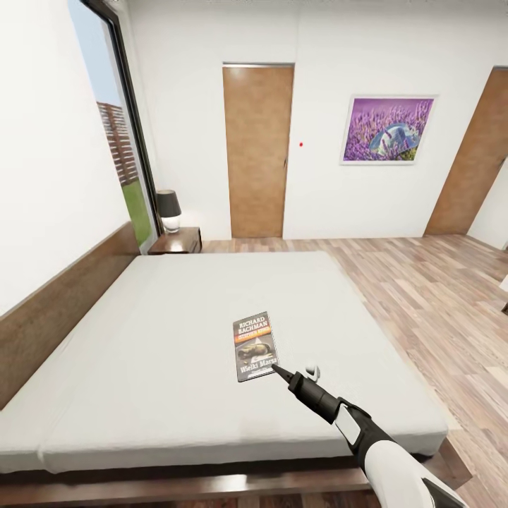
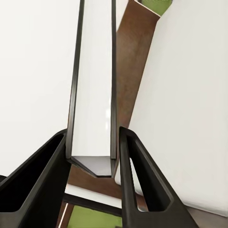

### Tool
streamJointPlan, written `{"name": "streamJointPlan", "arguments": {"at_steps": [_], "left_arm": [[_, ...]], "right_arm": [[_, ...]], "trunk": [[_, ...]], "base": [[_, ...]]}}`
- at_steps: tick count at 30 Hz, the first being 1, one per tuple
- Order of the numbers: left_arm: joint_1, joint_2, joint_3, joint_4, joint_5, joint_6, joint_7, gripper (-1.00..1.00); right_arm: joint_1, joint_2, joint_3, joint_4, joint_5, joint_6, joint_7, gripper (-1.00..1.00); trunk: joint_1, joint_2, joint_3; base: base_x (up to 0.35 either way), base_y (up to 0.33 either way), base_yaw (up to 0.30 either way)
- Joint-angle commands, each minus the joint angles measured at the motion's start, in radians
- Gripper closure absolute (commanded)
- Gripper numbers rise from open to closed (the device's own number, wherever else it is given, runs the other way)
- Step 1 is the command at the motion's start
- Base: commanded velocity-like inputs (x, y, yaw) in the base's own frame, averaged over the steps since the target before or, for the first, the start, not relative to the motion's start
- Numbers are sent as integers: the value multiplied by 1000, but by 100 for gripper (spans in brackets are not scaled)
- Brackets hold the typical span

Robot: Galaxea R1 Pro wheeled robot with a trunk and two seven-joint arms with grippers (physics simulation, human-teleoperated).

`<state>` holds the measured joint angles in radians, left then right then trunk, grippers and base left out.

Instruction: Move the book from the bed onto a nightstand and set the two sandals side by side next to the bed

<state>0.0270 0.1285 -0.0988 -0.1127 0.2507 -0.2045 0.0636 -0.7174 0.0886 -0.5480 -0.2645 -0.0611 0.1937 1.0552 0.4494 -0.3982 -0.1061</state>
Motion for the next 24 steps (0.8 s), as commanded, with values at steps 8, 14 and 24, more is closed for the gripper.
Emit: {"name": "streamJointPlan", "arguments": {"at_steps": [8, 14, 24], "left_arm": [[1, 0, -9, -2, 8, -1, 4, -100], [1, 0, -8, -3, 9, -1, 4, -100], [1, 0, -7, -2, 9, -1, 4, -100]], "right_arm": [[-1, 0, -1, 0, -6, 10, 2, 100], [-1, 1, -1, 0, -6, 10, 2, 100], [-1, 2, -1, 0, -6, 10, 2, 100]], "trunk": [[1, -2, 10], [1, -2, 19], [1, -2, 34]], "base": [[0, 0, 0], [0, 0, 0], [0, 0, 0]]}}
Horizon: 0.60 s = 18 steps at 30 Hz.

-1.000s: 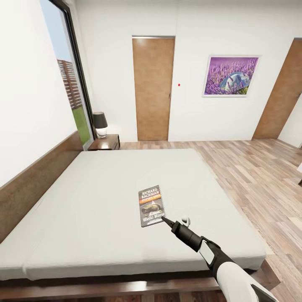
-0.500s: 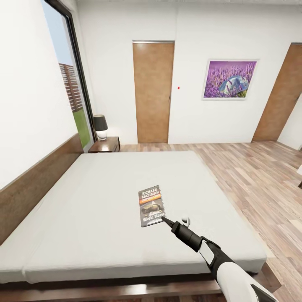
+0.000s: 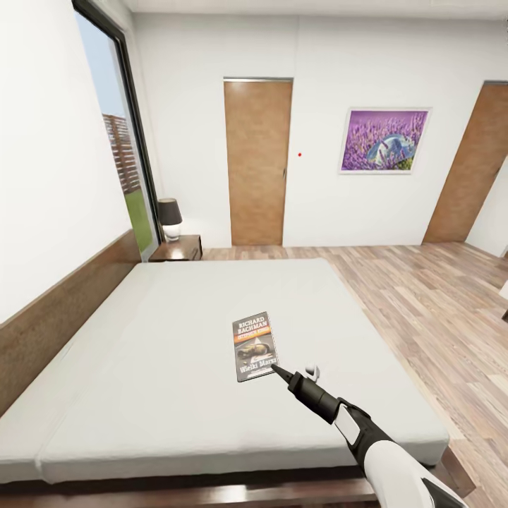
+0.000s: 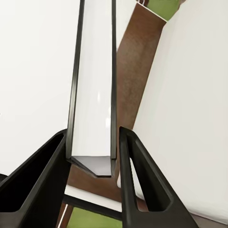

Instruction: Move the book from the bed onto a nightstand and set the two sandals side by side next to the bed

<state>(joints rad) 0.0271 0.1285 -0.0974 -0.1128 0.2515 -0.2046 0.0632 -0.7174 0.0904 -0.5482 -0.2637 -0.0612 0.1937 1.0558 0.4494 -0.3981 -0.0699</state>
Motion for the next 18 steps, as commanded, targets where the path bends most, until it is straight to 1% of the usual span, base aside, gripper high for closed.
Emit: {"name": "streamJointPlan", "arguments": {"at_steps": [1, 18], "left_arm": [[1, 0, -9, -2, 8, -1, 4, -100], [1, 0, -8, -3, 9, -1, 4, -100]], "right_arm": [[-1, 1, -1, -1, -6, 10, 2, 100], [-1, 1, -1, -1, -6, 10, 2, 100]], "trunk": [[1, -2, 0], [1, -2, 26]], "base": [[0, 0, 0], [0, 0, 0]]}}
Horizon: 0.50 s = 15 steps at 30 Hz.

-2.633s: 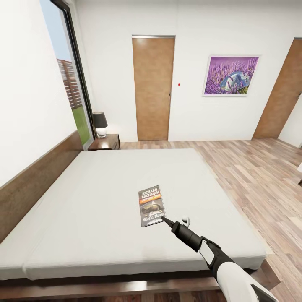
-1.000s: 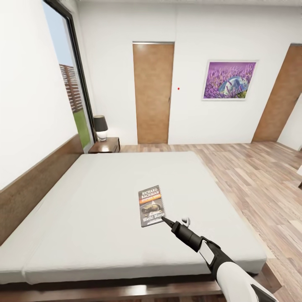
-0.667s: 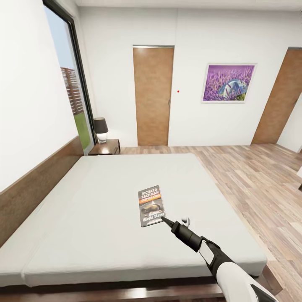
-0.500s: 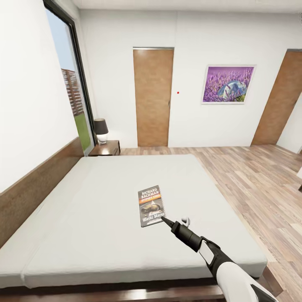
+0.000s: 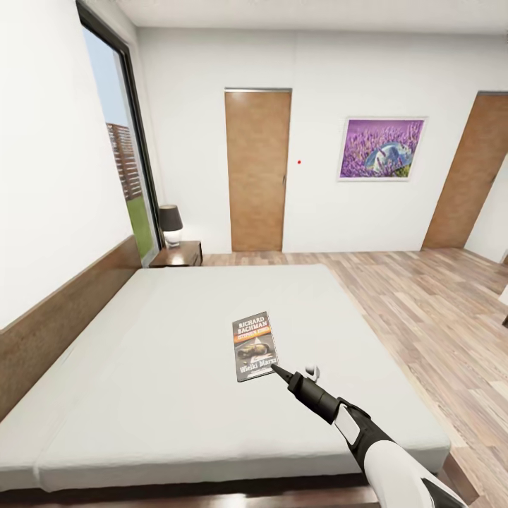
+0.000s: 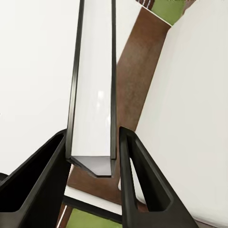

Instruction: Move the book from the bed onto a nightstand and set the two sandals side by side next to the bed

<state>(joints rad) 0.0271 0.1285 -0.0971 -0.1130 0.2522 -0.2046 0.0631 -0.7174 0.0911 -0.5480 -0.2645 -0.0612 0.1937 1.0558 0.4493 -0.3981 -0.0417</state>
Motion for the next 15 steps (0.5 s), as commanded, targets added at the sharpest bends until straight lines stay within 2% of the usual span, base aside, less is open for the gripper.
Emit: {"name": "streamJointPlan", "arguments": {"at_steps": [1, 15], "left_arm": [[1, 0, -9, -2, 8, -1, 4, -100], [1, -1, -9, -3, 8, -1, 4, -100]], "right_arm": [[-1, 0, -1, -1, -6, 10, 2, 100], [-1, -1, -1, -1, -6, 10, 3, 100]], "trunk": [[1, -2, 0], [1, -2, 18]], "base": [[0, 0, 0], [0, 0, 0]]}}
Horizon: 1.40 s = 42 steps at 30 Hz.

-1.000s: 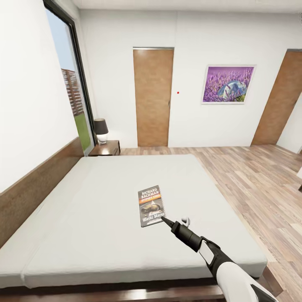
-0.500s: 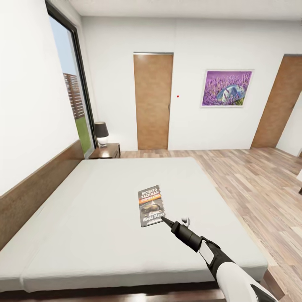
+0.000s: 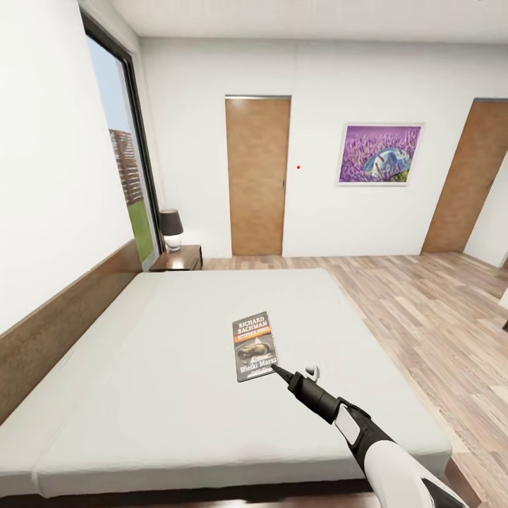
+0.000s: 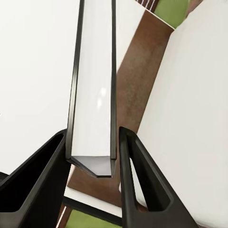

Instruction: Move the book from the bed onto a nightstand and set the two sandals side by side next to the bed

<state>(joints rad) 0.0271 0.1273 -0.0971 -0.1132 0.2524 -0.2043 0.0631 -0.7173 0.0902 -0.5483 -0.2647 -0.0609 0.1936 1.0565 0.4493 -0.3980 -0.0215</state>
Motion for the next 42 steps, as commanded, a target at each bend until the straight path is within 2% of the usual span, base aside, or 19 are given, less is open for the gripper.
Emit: {"name": "streamJointPlan", "arguments": {"at_steps": [1, 16, 42], "left_arm": [[0, 0, -9, -2, 8, -1, 4, -100], [0, 1, -9, -2, 7, 0, 4, -100], [0, 0, -9, -2, 7, 0, 4, -100]], "right_arm": [[-1, 0, -1, -1, -7, 10, 2, 100], [-1, 0, 0, -1, -7, 10, 1, 100], [-1, 0, 0, -1, -6, 10, 0, 100]], "trunk": [[1, -2, -2], [1, -2, 3], [1, -2, 11]], "base": [[0, 0, 0], [0, 0, 38], [0, 0, 242]]}}
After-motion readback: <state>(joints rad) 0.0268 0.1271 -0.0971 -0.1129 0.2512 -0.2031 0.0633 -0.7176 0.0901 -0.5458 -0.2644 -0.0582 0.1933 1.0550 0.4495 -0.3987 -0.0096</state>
